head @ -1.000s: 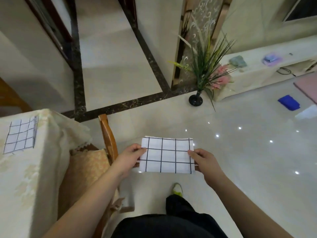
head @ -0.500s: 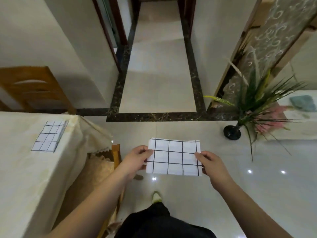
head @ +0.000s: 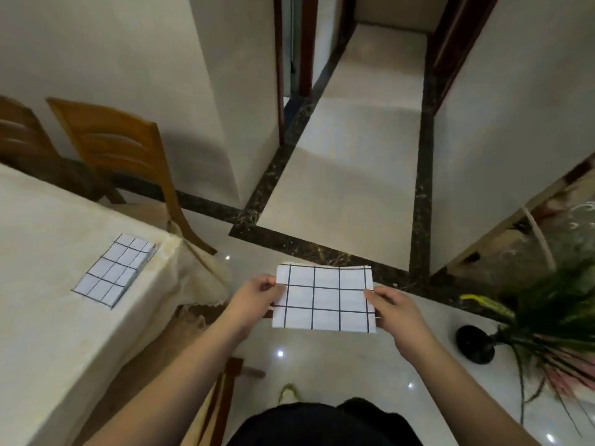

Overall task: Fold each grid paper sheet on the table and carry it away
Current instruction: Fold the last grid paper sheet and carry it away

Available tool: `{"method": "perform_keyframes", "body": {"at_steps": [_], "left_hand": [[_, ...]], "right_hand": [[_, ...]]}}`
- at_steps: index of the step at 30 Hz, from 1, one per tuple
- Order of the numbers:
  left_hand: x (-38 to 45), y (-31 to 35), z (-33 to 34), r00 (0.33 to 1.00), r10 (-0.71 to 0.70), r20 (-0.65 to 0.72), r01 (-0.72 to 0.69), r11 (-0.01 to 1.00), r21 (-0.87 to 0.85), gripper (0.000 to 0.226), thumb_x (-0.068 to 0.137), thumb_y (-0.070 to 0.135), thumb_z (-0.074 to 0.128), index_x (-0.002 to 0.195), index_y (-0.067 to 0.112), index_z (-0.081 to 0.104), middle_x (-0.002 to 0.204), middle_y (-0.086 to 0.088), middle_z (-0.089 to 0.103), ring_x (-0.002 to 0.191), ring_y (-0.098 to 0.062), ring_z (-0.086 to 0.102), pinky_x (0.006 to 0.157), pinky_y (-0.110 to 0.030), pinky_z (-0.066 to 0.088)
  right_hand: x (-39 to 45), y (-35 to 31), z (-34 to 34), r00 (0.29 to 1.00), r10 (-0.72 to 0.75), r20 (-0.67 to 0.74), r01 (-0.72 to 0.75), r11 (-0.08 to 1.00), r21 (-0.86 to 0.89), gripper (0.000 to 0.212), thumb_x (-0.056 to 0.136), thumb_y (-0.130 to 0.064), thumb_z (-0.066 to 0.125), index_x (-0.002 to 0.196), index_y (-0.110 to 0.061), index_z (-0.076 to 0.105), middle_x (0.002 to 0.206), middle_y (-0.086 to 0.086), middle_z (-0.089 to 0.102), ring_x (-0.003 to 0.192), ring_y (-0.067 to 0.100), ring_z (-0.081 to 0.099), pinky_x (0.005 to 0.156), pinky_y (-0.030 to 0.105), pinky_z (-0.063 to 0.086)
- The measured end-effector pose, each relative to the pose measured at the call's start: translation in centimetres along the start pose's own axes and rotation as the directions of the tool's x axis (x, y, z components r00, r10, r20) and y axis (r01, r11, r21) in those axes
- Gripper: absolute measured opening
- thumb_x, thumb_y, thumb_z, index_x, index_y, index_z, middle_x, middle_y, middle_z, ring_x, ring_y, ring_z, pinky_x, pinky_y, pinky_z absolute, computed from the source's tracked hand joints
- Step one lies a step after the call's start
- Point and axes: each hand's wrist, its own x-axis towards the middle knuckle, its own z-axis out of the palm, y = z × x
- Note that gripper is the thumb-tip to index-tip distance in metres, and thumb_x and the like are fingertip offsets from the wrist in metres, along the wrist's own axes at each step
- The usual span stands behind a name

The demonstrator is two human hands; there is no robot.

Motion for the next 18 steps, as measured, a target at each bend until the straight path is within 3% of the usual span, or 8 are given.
{"method": "perform_keyframes", "body": {"at_steps": [3, 5, 9, 12, 15, 18], "left_hand": [[2.6, 1.1, -0.9, 0.998, 0.004, -0.065, -0.007, 0.999, -0.041, 0.015, 0.093, 0.031, 0.06, 0.093, 0.02, 0.07, 0.083, 0.004, 0.075, 0.074, -0.008, 0.071, 0.059, -0.017, 0.052], [4.4, 1.5, -1.3, 0.995, -0.021, -0.098, 0.013, 0.997, -0.081, 0.016, 0.095, 0.028, 0.059, 0.095, 0.018, 0.071, 0.086, 0.002, 0.076, 0.077, -0.01, 0.072, 0.056, -0.013, 0.05], [8.1, 2.1, -2.0, 0.969, -0.114, -0.219, 0.085, 0.987, -0.139, 0.013, 0.094, 0.028, 0.06, 0.093, 0.02, 0.071, 0.082, 0.006, 0.075, 0.076, -0.008, 0.072, 0.063, -0.02, 0.05], [10.3, 3.0, -2.5, 0.933, -0.163, -0.32, 0.116, 0.98, -0.16, 0.016, 0.093, 0.028, 0.061, 0.084, 0.019, 0.07, 0.073, 0.007, 0.073, 0.065, -0.003, 0.069, 0.057, -0.015, 0.048], [12.1, 4.0, -3.0, 0.899, -0.235, -0.369, 0.133, 0.951, -0.281, 0.014, 0.093, 0.024, 0.062, 0.086, 0.012, 0.068, 0.083, -0.006, 0.074, 0.072, -0.017, 0.07, 0.067, -0.031, 0.057], [13.1, 4.8, -3.8, 0.862, -0.254, -0.438, 0.108, 0.937, -0.331, 0.017, 0.092, 0.023, 0.063, 0.091, 0.007, 0.068, 0.087, -0.014, 0.072, 0.076, -0.024, 0.067, 0.072, -0.037, 0.055]], "right_hand": [[3.8, -1.8, 0.9, 1.0, -0.007, -0.014, 0.006, 1.0, -0.019, 0.013, 0.087, -0.03, 0.069, 0.095, -0.02, 0.072, 0.093, 0.002, 0.074, 0.088, 0.02, 0.07, 0.08, 0.038, 0.058], [6.6, -3.1, 1.6, 1.0, -0.012, 0.019, 0.013, 0.998, -0.057, 0.015, 0.086, -0.031, 0.07, 0.096, -0.02, 0.072, 0.095, 0.003, 0.073, 0.091, 0.02, 0.069, 0.084, 0.039, 0.057], [13.0, -5.5, 2.9, 0.991, -0.005, 0.131, 0.017, 0.996, -0.093, 0.017, 0.087, -0.029, 0.07, 0.097, -0.016, 0.071, 0.096, 0.007, 0.073, 0.091, 0.022, 0.069, 0.083, 0.038, 0.057], [18.0, -7.3, 4.0, 0.971, 0.003, 0.237, 0.027, 0.992, -0.12, 0.016, 0.086, -0.027, 0.071, 0.096, -0.014, 0.071, 0.094, 0.008, 0.074, 0.091, 0.026, 0.069, 0.087, 0.044, 0.056], [22.0, -9.2, 5.4, 0.946, 0.014, 0.325, 0.034, 0.989, -0.143, 0.013, 0.086, -0.024, 0.072, 0.092, -0.012, 0.071, 0.089, 0.007, 0.075, 0.089, 0.027, 0.071, 0.085, 0.044, 0.057], [25.1, -11.0, 7.3, 0.914, 0.021, 0.406, 0.057, 0.982, -0.179, 0.012, 0.085, -0.024, 0.072, 0.09, -0.013, 0.071, 0.087, 0.007, 0.075, 0.086, 0.027, 0.071, 0.079, 0.04, 0.058]]}}
